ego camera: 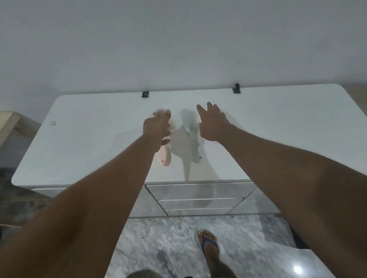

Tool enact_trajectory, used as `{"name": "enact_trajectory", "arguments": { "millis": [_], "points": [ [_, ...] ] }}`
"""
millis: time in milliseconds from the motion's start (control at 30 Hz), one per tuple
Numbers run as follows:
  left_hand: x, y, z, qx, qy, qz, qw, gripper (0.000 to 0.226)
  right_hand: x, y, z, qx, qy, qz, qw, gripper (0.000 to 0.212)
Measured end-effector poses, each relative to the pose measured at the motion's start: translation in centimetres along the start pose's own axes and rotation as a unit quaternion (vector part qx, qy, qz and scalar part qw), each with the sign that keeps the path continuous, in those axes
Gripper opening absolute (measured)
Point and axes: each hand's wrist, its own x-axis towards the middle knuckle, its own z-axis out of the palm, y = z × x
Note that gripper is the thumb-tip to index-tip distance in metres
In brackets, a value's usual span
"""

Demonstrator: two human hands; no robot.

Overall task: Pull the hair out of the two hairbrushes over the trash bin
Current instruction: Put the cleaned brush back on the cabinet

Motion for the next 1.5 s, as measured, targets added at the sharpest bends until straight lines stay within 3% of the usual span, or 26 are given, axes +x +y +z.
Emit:
{"name": "enact_trajectory", "arguments": {
  "millis": [133, 233, 433, 567, 767, 967, 1067, 1233, 1333, 1500],
  "points": [
    [0.8, -1.8, -2.4, 0.224, 0.085, 0.133, 0.962, 0.032, 0.3, -3.3, -0.6, 0.003, 0.015, -0.030, 0.999, 0.066],
    [0.7, -3.6, -2.0, 0.328, 0.081, 0.146, 0.930, 0.049, 0.3, -4.9, 0.0, 0.001, 0.023, -0.054, 0.998, 0.063],
    [1.0, -5.0, -0.6, 0.396, 0.104, 0.076, 0.909, 0.043, 0.6, -6.3, 1.7, -0.003, -0.007, -0.058, 0.998, 0.066],
    [1.4, -4.4, -0.7, 0.373, 0.098, 0.068, 0.920, 0.019, 1.1, -6.6, 2.1, -0.006, -0.013, -0.059, 0.998, 0.068],
    [1.9, -3.7, -0.6, 0.214, 0.049, -0.001, 0.976, 0.014, 1.9, -6.8, 2.1, -0.015, -0.022, -0.052, 0.998, 0.067],
    [1.8, -3.2, -1.9, 0.018, 0.025, -0.064, 0.997, 0.024, 2.0, -8.0, 1.4, -0.016, -0.024, -0.053, 0.998, 0.069],
    [1.3, -3.2, -4.5, -0.080, 0.003, -0.096, 0.992, 0.019, 1.9, -9.6, 1.1, -0.020, -0.019, -0.067, 0.997, 0.069],
    [-0.2, -4.5, -11.4, -0.278, -0.144, -0.069, 0.947, 0.011, 1.4, -15.3, 1.0, -0.004, -0.029, -0.112, 0.993, 0.073],
    [-1.6, -6.6, -17.0, -0.344, -0.125, -0.033, 0.930, 0.024, 0.5, -20.8, 1.5, 0.008, -0.034, -0.160, 0.987, 0.072],
    [-5.3, -13.3, -28.0, -0.422, -0.028, -0.012, 0.906, 0.032, -3.2, -32.0, 3.6, 0.016, -0.037, -0.282, 0.959, 0.069]
  ]
}}
